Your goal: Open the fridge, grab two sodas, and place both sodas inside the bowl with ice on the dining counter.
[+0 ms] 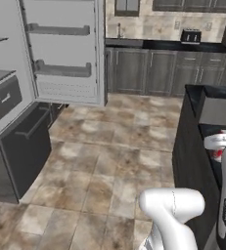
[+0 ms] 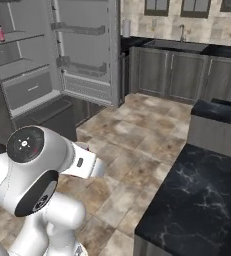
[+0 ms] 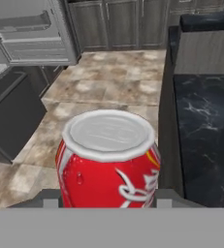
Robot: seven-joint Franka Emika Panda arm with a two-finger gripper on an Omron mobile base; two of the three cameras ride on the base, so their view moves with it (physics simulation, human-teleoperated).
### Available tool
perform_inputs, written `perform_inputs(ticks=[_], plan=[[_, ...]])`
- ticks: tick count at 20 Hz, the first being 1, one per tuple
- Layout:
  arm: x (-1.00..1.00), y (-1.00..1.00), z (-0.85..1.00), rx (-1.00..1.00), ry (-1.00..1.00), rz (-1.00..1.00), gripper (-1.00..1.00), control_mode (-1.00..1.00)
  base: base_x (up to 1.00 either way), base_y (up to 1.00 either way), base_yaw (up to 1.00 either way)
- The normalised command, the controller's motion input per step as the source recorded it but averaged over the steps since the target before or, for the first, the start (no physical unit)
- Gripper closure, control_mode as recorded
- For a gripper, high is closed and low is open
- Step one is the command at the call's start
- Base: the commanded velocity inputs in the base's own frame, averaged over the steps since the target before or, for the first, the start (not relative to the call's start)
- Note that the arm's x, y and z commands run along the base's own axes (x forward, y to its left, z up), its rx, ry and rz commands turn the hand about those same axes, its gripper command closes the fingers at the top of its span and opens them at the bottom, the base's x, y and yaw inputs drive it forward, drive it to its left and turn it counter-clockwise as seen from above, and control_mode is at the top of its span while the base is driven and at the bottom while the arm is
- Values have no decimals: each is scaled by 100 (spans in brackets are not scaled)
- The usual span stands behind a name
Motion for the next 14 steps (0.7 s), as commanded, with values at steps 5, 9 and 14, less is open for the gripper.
perform_inputs(ticks=[5,9,14], plan=[[0,0,0,0,0,0,100,100,29,-83,-15],[0,0,0,0,0,0,100,100,-35,-90,-15],[0,0,0,0,0,0,100,100,-72,-92,-14]])
